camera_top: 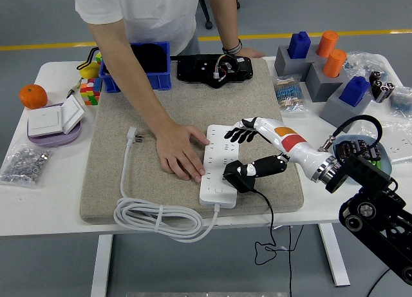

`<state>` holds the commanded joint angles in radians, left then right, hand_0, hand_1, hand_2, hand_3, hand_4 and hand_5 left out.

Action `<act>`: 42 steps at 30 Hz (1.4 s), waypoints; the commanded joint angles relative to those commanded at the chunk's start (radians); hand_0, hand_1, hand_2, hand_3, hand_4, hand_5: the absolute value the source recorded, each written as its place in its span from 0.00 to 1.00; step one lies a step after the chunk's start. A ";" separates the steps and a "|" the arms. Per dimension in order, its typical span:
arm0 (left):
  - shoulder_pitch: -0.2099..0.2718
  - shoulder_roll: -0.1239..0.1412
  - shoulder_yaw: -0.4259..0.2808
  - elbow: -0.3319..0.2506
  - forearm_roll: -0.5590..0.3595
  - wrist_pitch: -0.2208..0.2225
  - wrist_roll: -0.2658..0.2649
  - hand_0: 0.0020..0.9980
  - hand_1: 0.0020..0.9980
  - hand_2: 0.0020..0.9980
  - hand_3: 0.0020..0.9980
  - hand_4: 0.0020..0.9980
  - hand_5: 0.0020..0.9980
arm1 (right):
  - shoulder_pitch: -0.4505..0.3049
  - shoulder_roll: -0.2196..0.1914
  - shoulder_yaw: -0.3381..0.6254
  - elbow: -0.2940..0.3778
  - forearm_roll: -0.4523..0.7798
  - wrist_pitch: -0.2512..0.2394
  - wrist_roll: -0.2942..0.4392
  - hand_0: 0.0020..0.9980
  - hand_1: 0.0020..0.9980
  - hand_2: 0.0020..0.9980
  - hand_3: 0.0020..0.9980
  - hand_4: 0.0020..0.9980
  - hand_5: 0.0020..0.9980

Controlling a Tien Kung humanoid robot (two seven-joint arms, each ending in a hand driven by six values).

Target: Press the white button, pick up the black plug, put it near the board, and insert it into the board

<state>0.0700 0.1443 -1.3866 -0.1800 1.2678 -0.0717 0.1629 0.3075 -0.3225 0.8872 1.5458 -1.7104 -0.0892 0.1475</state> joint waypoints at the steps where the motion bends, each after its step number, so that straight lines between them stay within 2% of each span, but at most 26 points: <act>1: -0.001 0.000 0.000 0.000 0.000 0.000 -0.001 0.71 0.70 0.67 0.71 0.72 0.28 | -0.011 -0.003 0.002 -0.002 0.016 -0.008 0.022 0.54 0.53 0.55 0.58 0.92 0.14; 3: -0.002 0.000 0.002 0.000 -0.003 0.000 -0.002 0.71 0.70 0.67 0.71 0.72 0.28 | -0.037 -0.009 0.003 -0.011 0.051 -0.021 0.057 0.54 0.53 0.55 0.58 0.92 0.14; 4: -0.003 0.000 0.003 0.000 -0.005 0.001 -0.004 0.71 0.70 0.67 0.71 0.72 0.28 | -0.050 -0.011 0.004 -0.017 0.062 -0.022 0.063 0.66 0.59 0.57 0.58 0.78 0.04; 9: -0.003 -0.001 0.002 0.000 -0.003 0.001 -0.003 0.71 0.70 0.67 0.71 0.72 0.28 | -0.090 -0.008 -0.002 -0.044 0.082 -0.023 0.074 0.66 0.59 0.57 0.58 0.78 0.04; 10: -0.002 -0.001 0.000 0.000 -0.002 0.000 -0.002 0.71 0.70 0.67 0.71 0.72 0.28 | -0.095 -0.005 -0.006 -0.049 0.084 -0.025 0.077 0.68 0.61 0.58 0.59 0.75 0.02; 20: -0.002 -0.002 0.012 0.000 -0.010 0.001 -0.005 0.71 0.70 0.67 0.71 0.72 0.28 | -0.119 0.018 -0.027 -0.093 0.073 -0.029 0.084 0.69 0.63 0.59 0.59 0.72 0.03; 42: -0.002 0.004 0.021 0.000 -0.009 0.000 -0.002 0.71 0.70 0.67 0.71 0.72 0.28 | -0.111 0.031 -0.060 -0.138 0.078 -0.029 0.085 0.69 0.63 0.59 0.59 0.71 0.04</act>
<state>0.0678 0.1488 -1.3655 -0.1800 1.2583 -0.0714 0.1613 0.1962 -0.2916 0.8276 1.4078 -1.6320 -0.1178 0.2324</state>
